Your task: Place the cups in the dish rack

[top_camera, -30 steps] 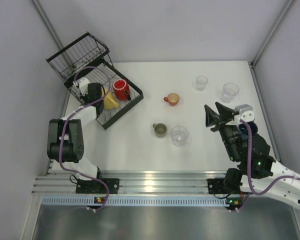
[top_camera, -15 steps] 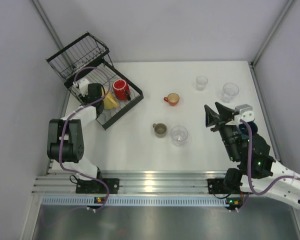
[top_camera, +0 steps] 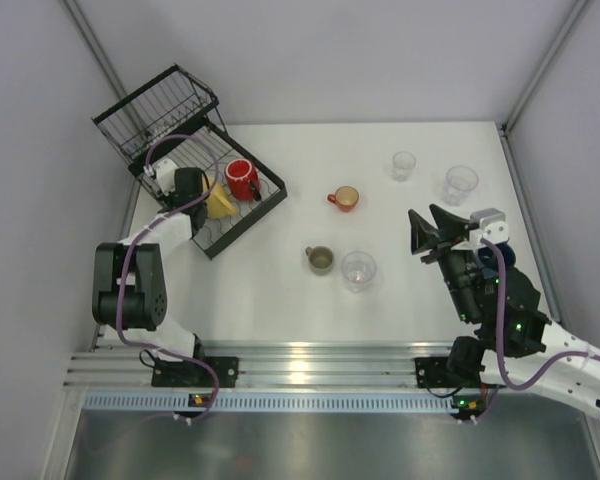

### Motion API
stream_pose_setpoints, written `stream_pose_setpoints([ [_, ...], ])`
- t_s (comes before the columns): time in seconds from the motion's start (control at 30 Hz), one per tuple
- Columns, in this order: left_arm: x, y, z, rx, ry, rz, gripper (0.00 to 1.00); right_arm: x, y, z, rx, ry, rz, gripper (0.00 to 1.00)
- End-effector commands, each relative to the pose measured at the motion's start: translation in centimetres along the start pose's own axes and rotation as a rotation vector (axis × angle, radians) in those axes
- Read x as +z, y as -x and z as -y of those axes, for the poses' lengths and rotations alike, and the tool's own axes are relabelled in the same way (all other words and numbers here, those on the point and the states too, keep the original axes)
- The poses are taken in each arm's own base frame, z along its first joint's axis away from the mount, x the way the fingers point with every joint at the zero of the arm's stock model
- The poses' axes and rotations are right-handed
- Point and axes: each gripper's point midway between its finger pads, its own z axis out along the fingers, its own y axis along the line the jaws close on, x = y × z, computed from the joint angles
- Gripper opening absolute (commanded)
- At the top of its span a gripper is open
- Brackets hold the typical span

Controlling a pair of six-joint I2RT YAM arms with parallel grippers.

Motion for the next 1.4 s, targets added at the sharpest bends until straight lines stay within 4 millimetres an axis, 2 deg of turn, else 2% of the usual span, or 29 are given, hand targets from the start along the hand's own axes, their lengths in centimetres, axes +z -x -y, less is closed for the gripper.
stream_pose_setpoints([
  [0.0,-0.7,0.8,-0.1,-0.048,-0.009,0.015,0.31,0.1,1.6,0.1,0.049,0.003,0.041,0.45],
  [0.17,-0.4,0.0,-0.2,-0.049,-0.004,-0.008,0.27,0.1,1.6,0.1,0.050,0.003,0.039,0.45],
  [0.47,0.1,-1.9,-0.1,-0.074,-0.012,-0.056,0.00,0.3,1.7,-0.2,0.044,0.010,0.033,0.45],
  [0.7,0.1,-2.8,-0.2,-0.072,-0.011,-0.075,0.00,0.3,1.7,-0.2,0.046,0.012,0.032,0.45],
  [0.8,0.0,-2.9,-0.3,-0.085,-0.014,-0.076,0.06,0.2,1.8,-0.2,0.050,0.015,0.032,0.45],
  [0.83,0.0,-3.3,-0.4,-0.086,-0.016,-0.084,0.13,0.1,1.9,-0.1,0.056,0.015,0.034,0.44],
  [0.93,0.1,-3.6,-0.3,-0.096,-0.021,-0.090,0.22,0.1,1.8,-0.2,0.060,0.020,0.033,0.44],
  [1.1,0.1,-3.9,-0.1,-0.102,-0.029,-0.099,0.27,0.0,1.8,-0.4,0.062,0.031,0.029,0.44],
  [1.37,-0.2,-3.4,-0.3,-0.085,-0.030,-0.085,0.41,0.1,1.7,-0.4,0.060,0.031,0.030,0.44],
])
